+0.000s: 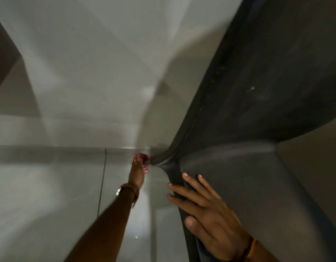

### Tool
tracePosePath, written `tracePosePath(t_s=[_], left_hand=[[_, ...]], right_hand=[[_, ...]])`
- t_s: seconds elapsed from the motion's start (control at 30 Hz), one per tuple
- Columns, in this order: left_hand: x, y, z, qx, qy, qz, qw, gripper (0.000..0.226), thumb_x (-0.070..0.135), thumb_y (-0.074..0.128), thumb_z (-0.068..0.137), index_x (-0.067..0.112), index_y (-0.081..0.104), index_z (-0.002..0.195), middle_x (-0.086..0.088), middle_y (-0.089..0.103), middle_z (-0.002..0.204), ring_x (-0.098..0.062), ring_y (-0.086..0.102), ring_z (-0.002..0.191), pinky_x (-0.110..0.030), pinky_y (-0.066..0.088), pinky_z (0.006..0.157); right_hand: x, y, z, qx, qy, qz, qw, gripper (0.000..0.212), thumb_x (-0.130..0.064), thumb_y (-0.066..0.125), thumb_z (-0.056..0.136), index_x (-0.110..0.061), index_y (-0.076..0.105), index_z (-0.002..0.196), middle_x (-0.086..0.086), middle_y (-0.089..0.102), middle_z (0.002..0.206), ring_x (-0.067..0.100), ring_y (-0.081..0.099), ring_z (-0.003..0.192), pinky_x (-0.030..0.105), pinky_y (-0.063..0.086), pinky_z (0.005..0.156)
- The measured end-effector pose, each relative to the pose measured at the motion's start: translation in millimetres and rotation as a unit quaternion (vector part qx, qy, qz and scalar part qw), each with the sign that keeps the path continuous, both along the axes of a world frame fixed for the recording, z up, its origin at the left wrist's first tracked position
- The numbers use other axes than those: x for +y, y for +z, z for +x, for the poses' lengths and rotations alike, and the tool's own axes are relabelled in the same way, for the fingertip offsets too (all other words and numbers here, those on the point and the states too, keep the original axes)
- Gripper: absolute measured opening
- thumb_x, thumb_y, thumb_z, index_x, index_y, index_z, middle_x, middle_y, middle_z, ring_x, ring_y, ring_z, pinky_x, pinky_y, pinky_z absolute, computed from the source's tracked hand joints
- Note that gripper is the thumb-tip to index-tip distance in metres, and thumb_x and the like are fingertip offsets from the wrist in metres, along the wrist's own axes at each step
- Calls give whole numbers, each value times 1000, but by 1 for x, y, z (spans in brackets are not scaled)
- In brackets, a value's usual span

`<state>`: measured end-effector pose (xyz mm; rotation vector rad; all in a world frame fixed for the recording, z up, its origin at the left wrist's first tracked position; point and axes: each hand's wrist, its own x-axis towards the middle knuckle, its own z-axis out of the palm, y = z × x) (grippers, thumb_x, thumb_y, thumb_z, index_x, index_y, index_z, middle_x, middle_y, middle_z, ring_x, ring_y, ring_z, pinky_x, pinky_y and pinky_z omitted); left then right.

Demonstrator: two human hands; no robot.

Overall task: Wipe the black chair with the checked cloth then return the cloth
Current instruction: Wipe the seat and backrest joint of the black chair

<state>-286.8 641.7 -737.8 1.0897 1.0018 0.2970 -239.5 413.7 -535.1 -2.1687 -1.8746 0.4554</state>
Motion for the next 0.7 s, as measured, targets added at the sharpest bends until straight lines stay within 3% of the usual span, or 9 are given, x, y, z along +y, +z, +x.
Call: tracePosePath(t_s=[0.13, 0.27, 0.33, 0.4, 0.5, 0.57, 0.7], left_hand=[[17, -6, 11, 41, -21, -46, 998, 29, 27, 26, 106, 14, 52, 104, -3, 55, 88, -17, 48, 77, -30, 41, 72], [0, 22, -1, -12, -11, -23, 1000, 32, 33, 30, 104, 24, 57, 91, -1, 55, 85, -14, 47, 74, -29, 40, 72], [-6, 37, -13, -55, -18, 5, 998, 31, 42, 33, 97, 28, 61, 99, 1, 57, 84, -14, 48, 73, -27, 42, 72], [-9, 44, -25, -107, -9, 15, 994, 45, 48, 35, 94, 21, 63, 117, 0, 59, 87, -13, 49, 75, -26, 45, 75], [-16, 39, -34, -128, 7, 27, 991, 60, 53, 35, 96, 13, 57, 134, -5, 66, 108, -15, 60, 91, -26, 49, 86], [-19, 29, -33, -105, 6, 50, 993, 60, 52, 31, 97, 11, 57, 132, -6, 66, 112, -15, 62, 94, -27, 49, 85], [-9, -7, -14, -39, 0, 46, 998, 40, 29, 28, 102, 10, 56, 123, -13, 58, 102, -16, 52, 76, -27, 46, 75]], right_hand=[[0, -1, -2, 16, -8, 4, 1000, 57, -47, 26, 113, -23, 52, 157, -11, 34, 173, 20, 11, 167, 54, 11, 132], [0, -2, -3, 17, -13, -3, 1000, 57, -40, 29, 109, -20, 54, 156, -6, 37, 172, 21, 11, 167, 57, 13, 131], [0, -2, -2, 14, -12, -4, 1000, 58, -41, 28, 109, -18, 54, 155, -4, 38, 172, 21, 12, 167, 58, 13, 131], [0, -2, -3, 9, -10, -8, 1000, 59, -42, 27, 109, -18, 54, 155, -4, 38, 172, 21, 11, 167, 58, 14, 131], [1, -2, -4, 4, -11, -14, 1000, 60, -43, 26, 109, -18, 54, 156, -4, 37, 172, 21, 10, 167, 59, 14, 130], [0, -2, -4, 5, -13, -11, 1000, 62, -46, 25, 109, -17, 54, 156, -3, 37, 172, 22, 10, 167, 59, 15, 130], [0, -4, -3, 7, -16, -2, 1000, 67, -53, 17, 111, -18, 54, 155, -4, 37, 172, 21, 11, 167, 58, 14, 131]])
